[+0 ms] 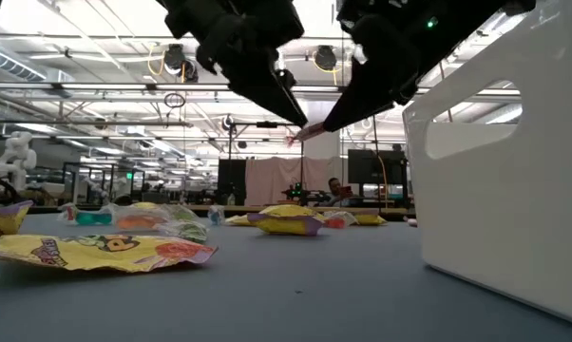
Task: Sort candy
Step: Put the transparent candy roll into the transparent bin
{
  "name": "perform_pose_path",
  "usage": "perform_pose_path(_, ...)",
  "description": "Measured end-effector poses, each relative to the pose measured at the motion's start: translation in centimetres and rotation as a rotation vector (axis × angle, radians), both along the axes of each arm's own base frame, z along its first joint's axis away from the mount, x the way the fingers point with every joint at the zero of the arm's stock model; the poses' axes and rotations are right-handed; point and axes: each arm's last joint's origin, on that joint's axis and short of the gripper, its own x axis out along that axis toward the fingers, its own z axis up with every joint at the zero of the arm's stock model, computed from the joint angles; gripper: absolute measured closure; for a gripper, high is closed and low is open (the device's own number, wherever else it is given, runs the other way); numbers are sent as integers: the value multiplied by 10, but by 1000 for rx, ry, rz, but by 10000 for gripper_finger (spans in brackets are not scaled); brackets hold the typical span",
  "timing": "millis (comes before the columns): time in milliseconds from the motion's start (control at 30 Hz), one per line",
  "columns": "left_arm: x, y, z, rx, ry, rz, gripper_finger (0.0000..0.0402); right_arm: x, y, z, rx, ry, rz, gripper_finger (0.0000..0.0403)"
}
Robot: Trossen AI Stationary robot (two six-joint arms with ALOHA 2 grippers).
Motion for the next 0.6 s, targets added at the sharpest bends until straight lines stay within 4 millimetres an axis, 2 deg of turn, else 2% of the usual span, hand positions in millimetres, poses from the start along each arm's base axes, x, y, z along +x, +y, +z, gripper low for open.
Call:
perform_pose_path(133, -11, -4, 17, -37, -9, 32, 207, -8, 4, 13, 66, -2, 82, 368)
perform_pose_path(300, -29, -17, 39, -87, -37, 42, 203, -24, 14, 29, 117, 26, 207, 364)
perform_pose_path(433, -43, -32, 40, -85, -106, 33, 203, -41, 27, 38, 83, 53, 272, 354)
perform_pose_path(600, -63, -50, 23, -23, -240, 82, 203, -57, 39, 53, -25, 8, 298, 353)
